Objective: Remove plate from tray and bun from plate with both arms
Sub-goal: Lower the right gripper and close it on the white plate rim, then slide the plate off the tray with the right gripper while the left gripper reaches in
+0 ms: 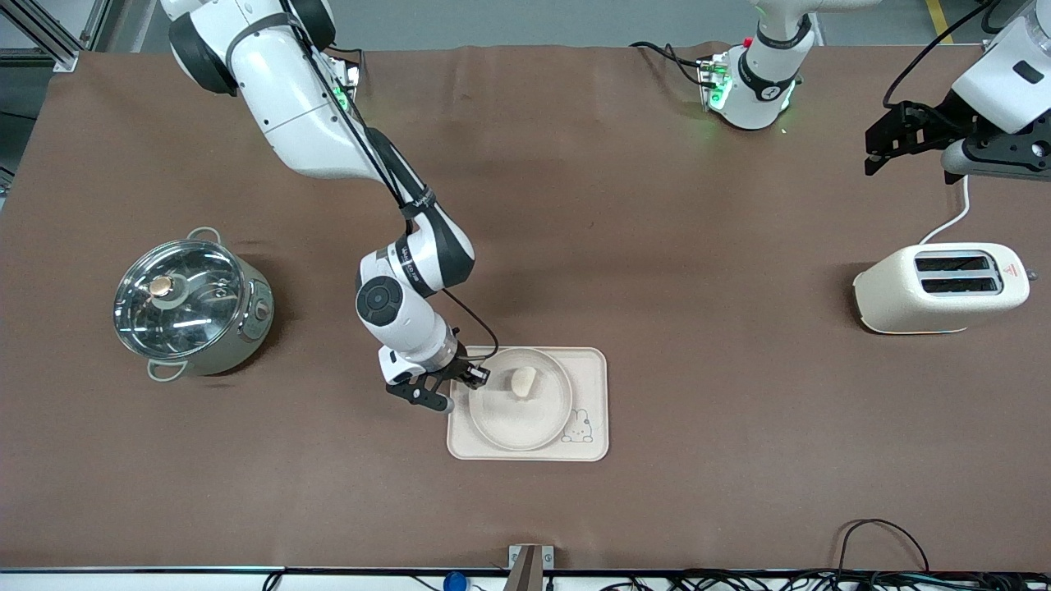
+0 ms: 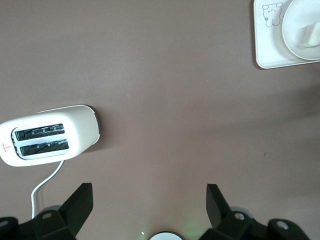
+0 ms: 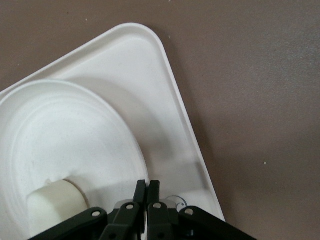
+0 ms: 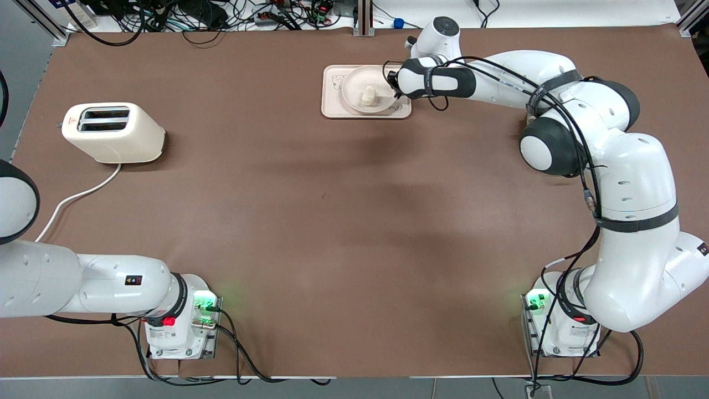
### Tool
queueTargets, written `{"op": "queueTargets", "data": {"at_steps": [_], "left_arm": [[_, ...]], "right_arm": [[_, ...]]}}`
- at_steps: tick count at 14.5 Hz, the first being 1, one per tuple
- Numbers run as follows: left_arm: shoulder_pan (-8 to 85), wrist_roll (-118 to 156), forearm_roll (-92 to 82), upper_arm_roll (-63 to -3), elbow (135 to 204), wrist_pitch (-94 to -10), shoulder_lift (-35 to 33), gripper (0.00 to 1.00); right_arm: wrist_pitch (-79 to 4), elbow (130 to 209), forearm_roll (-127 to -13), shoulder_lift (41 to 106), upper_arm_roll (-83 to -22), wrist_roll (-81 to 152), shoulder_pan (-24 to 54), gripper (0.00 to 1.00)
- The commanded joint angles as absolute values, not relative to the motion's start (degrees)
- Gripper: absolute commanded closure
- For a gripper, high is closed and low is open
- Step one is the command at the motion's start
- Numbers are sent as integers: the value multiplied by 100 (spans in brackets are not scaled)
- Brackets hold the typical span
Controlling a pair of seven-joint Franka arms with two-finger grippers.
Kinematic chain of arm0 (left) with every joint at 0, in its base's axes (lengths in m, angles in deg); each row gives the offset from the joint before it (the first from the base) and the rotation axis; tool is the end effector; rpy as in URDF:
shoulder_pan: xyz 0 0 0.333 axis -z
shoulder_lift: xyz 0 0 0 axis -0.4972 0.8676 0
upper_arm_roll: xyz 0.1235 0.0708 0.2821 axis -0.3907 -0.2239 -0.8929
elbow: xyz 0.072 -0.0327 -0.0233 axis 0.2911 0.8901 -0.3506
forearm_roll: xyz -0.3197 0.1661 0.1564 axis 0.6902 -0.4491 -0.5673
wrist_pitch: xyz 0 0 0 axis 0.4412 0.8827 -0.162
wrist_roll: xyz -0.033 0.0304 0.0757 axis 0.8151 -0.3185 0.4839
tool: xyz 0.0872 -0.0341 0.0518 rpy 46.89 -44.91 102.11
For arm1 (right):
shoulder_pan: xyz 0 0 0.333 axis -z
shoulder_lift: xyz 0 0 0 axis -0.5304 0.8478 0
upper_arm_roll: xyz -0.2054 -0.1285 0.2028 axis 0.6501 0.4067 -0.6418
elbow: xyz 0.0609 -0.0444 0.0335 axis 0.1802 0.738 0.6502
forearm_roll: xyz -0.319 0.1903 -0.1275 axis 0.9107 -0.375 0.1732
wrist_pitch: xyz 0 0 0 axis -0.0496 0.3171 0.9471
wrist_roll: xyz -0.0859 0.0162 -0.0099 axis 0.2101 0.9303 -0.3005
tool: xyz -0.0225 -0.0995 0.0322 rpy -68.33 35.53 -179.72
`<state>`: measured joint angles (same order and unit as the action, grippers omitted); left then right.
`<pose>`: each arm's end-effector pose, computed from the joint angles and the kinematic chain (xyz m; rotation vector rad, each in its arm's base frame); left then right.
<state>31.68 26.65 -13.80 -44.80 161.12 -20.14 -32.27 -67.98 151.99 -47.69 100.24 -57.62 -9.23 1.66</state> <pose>0.5089 -0.0766 0.6604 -3.1209 0.2530 0.0200 0.6506 0.3732 0.1987 -2.8067 0.5233 -0.1589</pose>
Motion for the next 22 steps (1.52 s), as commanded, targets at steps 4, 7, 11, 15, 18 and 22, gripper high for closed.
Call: {"op": "queueTargets", "data": {"at_steps": [4, 7, 11, 15, 18, 22], "left_arm": [[3175, 2695, -1350, -4462, 15984, -2026, -3169, 0], [3166, 2712, -1350, -4462, 15975, -2026, -3178, 0], [3166, 2712, -1350, -4462, 15984, -2026, -3169, 0], [3157, 2721, -1359, -4471, 15984, -2026, -3169, 0], [3166, 2704, -1350, -4462, 15975, -2026, -3169, 0], [3218, 2686, -1341, -4462, 15984, -2026, -3169, 0]], "right_arm": [[-6765, 15108, -4893, 9947, -5711, -871, 127, 99], [-6738, 15134, -4911, 9824, -5824, -880, 171, 99], [-6659, 15230, -4911, 9631, -5975, -871, 250, 100], [-6869, 16519, -4911, 8745, -6158, -792, 250, 100], [-7746, 17811, -4911, 8155, -6299, -766, 119, 100], [-8967, 18806, -4911, 8048, -6712, -766, 127, 100]]}}
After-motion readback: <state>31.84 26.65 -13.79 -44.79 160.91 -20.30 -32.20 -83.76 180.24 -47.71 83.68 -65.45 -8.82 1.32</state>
